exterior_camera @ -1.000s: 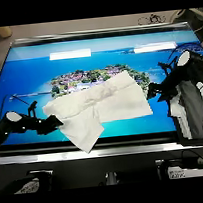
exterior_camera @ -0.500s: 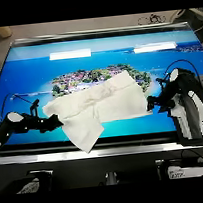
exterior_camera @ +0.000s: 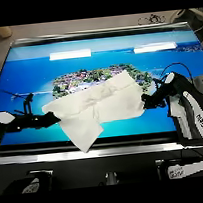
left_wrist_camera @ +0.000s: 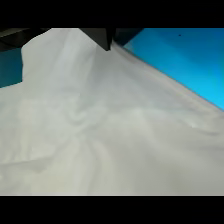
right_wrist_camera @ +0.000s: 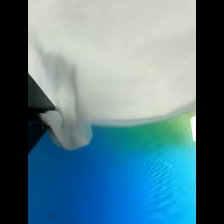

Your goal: Fold the shirts.

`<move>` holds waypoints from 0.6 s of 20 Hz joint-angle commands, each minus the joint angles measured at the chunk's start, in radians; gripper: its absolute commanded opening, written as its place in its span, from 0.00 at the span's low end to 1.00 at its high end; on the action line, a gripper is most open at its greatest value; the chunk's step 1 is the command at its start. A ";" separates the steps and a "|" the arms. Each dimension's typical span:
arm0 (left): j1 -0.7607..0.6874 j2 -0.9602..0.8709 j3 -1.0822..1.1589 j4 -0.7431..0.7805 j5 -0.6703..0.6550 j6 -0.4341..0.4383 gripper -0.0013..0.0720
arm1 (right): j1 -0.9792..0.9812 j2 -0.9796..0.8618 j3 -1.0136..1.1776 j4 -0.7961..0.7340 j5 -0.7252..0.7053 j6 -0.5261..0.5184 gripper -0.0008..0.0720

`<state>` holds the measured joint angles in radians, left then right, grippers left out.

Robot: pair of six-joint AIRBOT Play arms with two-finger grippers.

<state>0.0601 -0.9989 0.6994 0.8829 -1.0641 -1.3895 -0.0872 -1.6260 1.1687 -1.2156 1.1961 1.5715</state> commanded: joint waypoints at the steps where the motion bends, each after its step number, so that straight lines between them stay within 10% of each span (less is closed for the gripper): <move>1: 0.001 0.126 0.226 0.122 -0.026 0.003 0.04 | -0.002 0.121 0.132 0.071 0.034 -0.093 0.04; 8: 0.083 0.256 1.408 0.599 -0.024 -0.238 0.04 | -0.002 0.807 0.728 -0.207 -0.193 -0.092 0.04; 12: 0.083 0.305 1.479 0.493 -0.131 -0.295 0.04 | -0.002 0.992 0.731 -0.229 -0.075 -0.072 0.04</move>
<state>0.1329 -0.7238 2.0518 1.3720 -1.1187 -1.6215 -0.0891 -0.7765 1.8492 -1.3846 1.0714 1.4841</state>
